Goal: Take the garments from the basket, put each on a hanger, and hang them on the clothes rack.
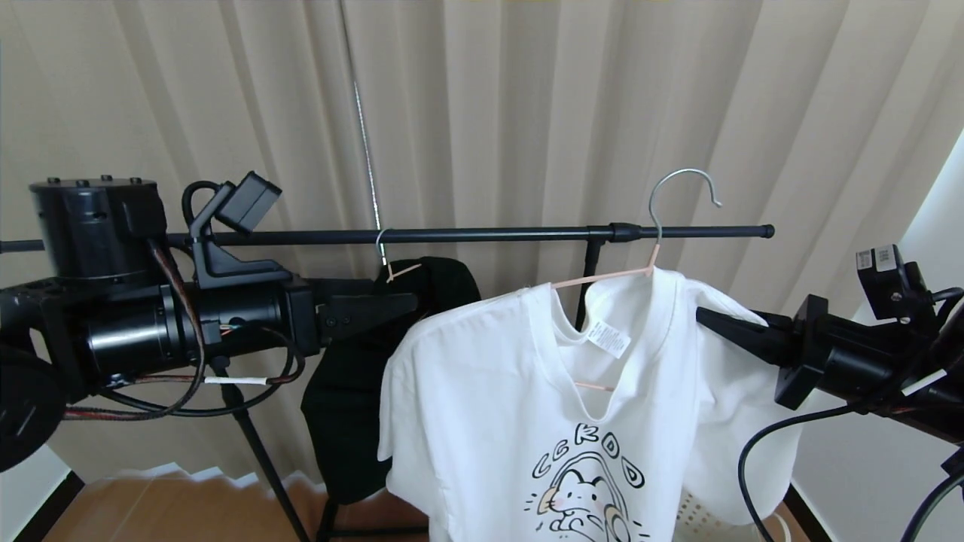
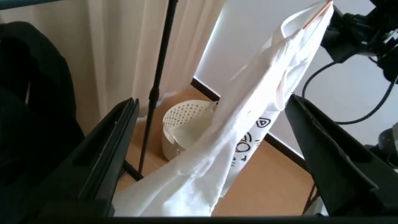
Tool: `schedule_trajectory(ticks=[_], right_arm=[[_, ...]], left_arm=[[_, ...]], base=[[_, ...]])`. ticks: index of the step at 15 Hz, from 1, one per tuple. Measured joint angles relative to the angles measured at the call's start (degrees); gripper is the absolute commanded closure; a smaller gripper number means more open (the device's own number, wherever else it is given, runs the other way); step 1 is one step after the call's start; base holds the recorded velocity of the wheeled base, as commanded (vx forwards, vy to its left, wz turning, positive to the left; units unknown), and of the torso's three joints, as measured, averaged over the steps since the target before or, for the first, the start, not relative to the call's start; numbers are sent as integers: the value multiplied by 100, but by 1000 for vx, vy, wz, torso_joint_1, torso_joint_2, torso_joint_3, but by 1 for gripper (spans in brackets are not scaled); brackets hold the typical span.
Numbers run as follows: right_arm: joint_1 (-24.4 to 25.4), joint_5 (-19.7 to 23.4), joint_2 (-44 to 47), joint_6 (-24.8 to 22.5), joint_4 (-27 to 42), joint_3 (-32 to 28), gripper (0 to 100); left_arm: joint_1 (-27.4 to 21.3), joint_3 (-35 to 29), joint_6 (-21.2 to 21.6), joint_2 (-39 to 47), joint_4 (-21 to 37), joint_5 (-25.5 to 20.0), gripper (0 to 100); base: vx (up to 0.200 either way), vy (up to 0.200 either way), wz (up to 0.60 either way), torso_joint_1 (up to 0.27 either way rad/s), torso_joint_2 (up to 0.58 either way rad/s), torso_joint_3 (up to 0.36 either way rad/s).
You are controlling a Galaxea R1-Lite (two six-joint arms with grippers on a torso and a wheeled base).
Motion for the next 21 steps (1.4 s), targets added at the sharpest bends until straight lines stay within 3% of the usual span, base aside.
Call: schedule_trajectory(ticks=[3,9,13,17,21], right_arm=[[21,0,-2,0,0,5,100],[84,0,-27,-7,-10,9,100],[230,-6,-54,-193,0,85,100],[256,-9,-54,-199,0,91,100],[283,-17,-54,-196,0,94,100]], left_arm=[[-265,-998,347,-52,1493,15,0],[-998,-3291,1693,768,4079,156,0],[-1525,-4036,2124,1417,4294,419,0],[-1825,-4174,2865,1709,4314,424,0],[-1955,-4183,3339,1877,4320,424,0]], base=[[0,0,0,0,0,0],[0,0,0,0,0,0],[0,0,0,0,0,0],[0,0,0,0,0,0],[0,0,0,0,0,0]])
